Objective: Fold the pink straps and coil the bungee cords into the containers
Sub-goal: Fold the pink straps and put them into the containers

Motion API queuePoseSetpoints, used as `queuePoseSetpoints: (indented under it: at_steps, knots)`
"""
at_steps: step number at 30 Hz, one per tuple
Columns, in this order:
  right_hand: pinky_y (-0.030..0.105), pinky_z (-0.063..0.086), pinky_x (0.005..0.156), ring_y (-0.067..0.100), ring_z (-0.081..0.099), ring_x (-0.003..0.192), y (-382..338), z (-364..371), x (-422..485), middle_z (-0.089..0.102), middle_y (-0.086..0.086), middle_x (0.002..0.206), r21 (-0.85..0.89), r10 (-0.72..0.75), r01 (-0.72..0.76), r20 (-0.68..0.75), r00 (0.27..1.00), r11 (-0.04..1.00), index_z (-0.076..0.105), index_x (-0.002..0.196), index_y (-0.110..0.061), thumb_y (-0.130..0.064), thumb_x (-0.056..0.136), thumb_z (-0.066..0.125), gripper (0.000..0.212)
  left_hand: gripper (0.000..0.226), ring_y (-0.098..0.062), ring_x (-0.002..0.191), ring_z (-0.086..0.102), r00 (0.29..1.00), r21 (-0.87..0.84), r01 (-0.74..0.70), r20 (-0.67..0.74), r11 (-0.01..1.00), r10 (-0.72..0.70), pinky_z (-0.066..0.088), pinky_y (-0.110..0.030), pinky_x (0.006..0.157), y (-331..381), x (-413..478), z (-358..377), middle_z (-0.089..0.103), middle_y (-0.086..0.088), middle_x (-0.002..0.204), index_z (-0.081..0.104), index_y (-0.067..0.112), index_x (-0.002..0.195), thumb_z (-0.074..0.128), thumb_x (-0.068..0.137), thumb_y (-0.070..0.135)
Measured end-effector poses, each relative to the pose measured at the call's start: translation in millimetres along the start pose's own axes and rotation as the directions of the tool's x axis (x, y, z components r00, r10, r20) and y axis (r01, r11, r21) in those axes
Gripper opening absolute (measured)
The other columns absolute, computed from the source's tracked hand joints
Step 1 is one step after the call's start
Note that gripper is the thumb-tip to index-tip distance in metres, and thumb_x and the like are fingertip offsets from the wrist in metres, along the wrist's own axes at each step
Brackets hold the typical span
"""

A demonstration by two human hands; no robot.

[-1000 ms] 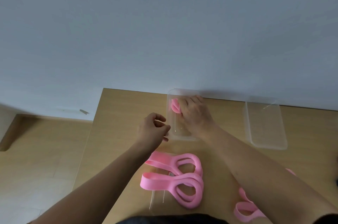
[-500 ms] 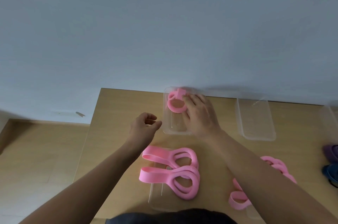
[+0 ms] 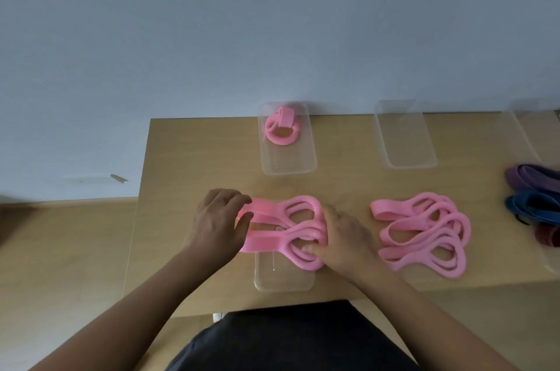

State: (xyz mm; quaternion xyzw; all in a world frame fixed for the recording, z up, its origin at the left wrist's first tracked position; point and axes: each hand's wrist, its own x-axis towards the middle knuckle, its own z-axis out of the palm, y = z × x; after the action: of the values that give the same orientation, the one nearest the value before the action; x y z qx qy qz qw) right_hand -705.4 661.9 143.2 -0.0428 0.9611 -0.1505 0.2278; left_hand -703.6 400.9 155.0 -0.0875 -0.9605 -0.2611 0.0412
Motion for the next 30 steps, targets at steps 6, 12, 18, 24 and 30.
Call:
queuePoseSetpoints:
  at_steps: [6, 12, 18, 24, 30]
  knots:
    - [0.031, 0.042, 0.063, 0.023, 0.064, 0.083, -17, 0, -18, 0.065, 0.000, 0.099, -0.046, 0.020, -0.024, -0.090, 0.996, 0.999, 0.034, 0.139, -0.021, -0.033, 0.089, 0.059, 0.058, 0.032, -0.044, 0.091, 0.071, 0.975, 0.046, -0.211, 0.075, 0.976, 0.207, 0.059, -0.052, 0.073, 10, -14, -13, 0.075, -0.017, 0.097, 0.078, 0.001, 0.100, 0.091, 0.070, 0.000]
    - [0.023, 0.032, 0.068, 0.016, 0.050, 0.081, -43, -30, -41, 0.055, -0.002, 0.095, 0.093, -0.069, 0.101, -0.301, 0.951, 0.991, 0.064, 0.101, -0.015, -0.020, 0.085, 0.064, 0.017, 0.036, -0.039, 0.105, 0.069, 0.922, 0.051, -0.372, 0.136, 0.927, 0.363, 0.059, -0.049, 0.084, 20, -15, -36, 0.074, -0.014, 0.114, 0.074, 0.005, 0.118, 0.082, 0.085, 0.017]
    - [0.021, 0.034, 0.066, 0.010, 0.047, 0.074, -82, -90, -71, 0.051, -0.009, 0.086, 0.080, -0.238, 0.317, -0.493, 0.837, 0.945, 0.063, 0.093, -0.017, -0.014, 0.088, 0.068, 0.008, 0.045, -0.029, 0.093, 0.067, 0.847, -0.025, -0.522, 0.109, 0.853, 0.521, 0.054, -0.038, 0.078, 42, -5, -63, 0.075, -0.005, 0.103, 0.068, 0.011, 0.122, 0.060, 0.097, 0.047]
    - [0.006, 0.040, 0.068, -0.009, 0.058, 0.074, -114, -155, -110, 0.065, -0.018, 0.084, 0.127, -0.255, 0.452, -0.680, 0.688, 0.883, 0.076, 0.102, -0.018, -0.011, 0.087, 0.075, 0.017, 0.025, -0.020, 0.089, 0.073, 0.939, -0.361, -0.313, 0.023, 0.879, 0.344, 0.056, -0.035, 0.078, 75, 5, -96, 0.078, 0.006, 0.098, 0.073, 0.017, 0.103, 0.063, 0.091, 0.036]
    - [0.033, 0.058, 0.073, 0.018, 0.071, 0.074, -126, -209, -135, 0.074, -0.001, 0.080, 0.374, -0.051, 0.566, -0.801, 0.596, 0.735, 0.071, 0.101, -0.029, -0.019, 0.086, 0.077, 0.019, 0.014, -0.021, 0.077, 0.071, 0.972, -0.662, -0.186, -0.016, 0.726, 0.235, 0.058, -0.049, 0.080, 124, 15, -131, 0.076, 0.005, 0.077, 0.072, 0.019, 0.085, 0.071, 0.096, 0.009]
